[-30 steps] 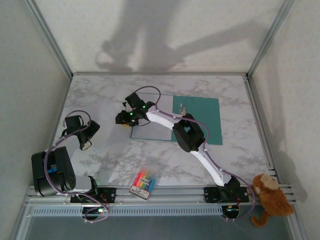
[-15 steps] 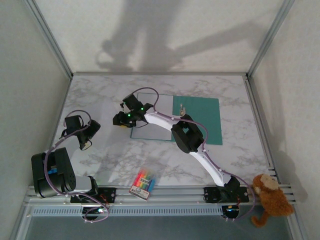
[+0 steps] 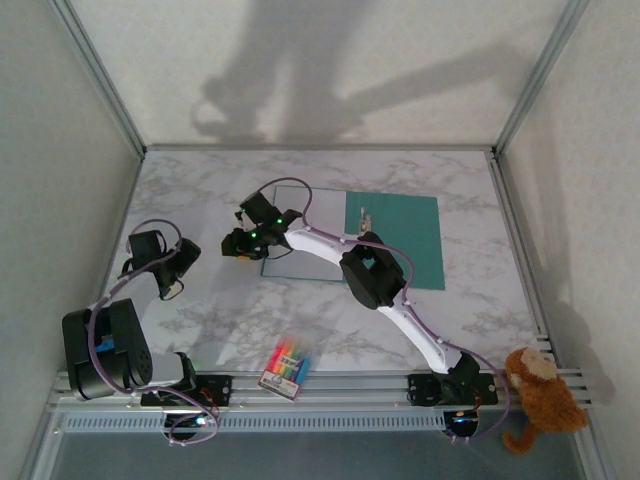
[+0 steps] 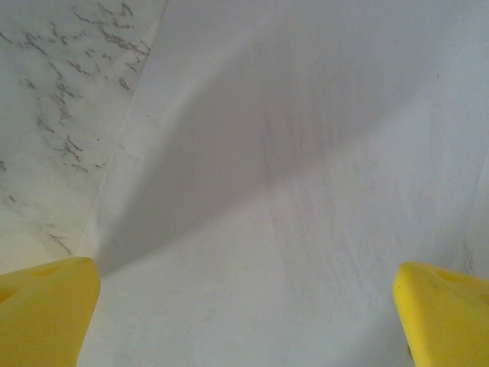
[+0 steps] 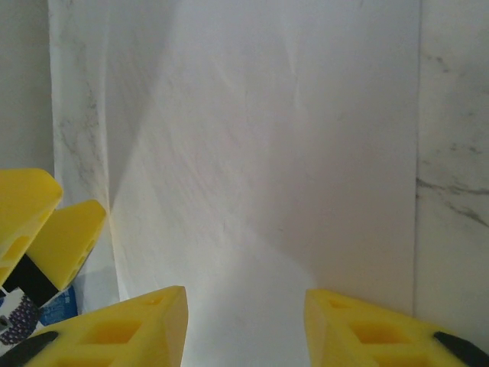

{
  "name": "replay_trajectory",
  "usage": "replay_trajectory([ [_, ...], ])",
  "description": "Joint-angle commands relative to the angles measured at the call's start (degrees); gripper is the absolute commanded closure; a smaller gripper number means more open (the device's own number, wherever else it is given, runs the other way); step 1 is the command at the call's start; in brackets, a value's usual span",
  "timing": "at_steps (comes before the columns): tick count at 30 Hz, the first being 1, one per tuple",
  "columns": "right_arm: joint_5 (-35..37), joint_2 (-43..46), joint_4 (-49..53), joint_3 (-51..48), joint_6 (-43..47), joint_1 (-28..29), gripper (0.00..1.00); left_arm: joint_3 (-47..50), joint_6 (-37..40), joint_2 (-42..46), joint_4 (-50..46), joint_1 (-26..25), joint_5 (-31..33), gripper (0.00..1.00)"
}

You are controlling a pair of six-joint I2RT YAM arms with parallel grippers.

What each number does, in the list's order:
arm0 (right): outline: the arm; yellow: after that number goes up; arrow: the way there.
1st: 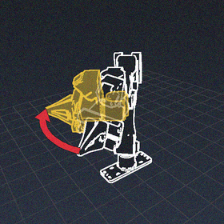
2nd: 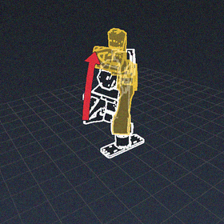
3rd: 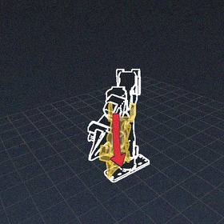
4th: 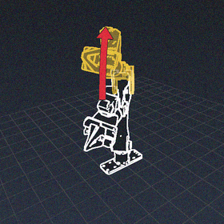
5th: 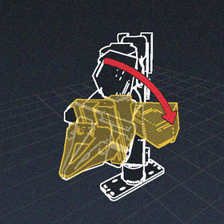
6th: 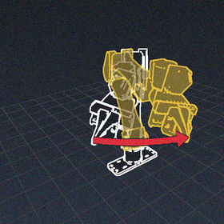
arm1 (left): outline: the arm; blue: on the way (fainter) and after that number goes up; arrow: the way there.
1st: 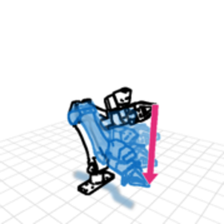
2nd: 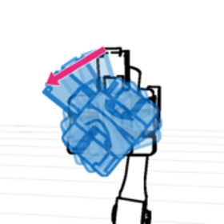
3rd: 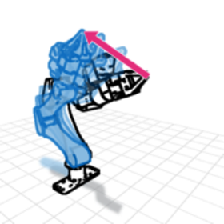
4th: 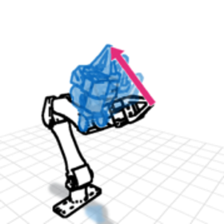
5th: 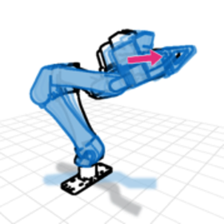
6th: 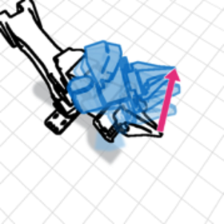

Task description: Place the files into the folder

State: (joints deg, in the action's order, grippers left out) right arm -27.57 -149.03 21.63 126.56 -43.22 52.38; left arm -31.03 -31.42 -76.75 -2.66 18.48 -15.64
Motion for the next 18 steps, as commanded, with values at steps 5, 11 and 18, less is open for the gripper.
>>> replay_trajectory([
  [5,5.62,2.21,9.02,5.49,5.73,0.78,0.55,0.08,1.24,3.36,-1.99,-0.01,2.42,0.01],
  [11,7.0,3.31,9.84,5.19,6.66,0.82,0.55,0.3,1.92,4.41,-2.43,-0.11,6.09,0.01],
  [18,6.19,2.22,9.31,5.18,5.14,1.05,0.55,-0.11,2.11,0.98,-2.69,-0.12,6.77,0.01],
])
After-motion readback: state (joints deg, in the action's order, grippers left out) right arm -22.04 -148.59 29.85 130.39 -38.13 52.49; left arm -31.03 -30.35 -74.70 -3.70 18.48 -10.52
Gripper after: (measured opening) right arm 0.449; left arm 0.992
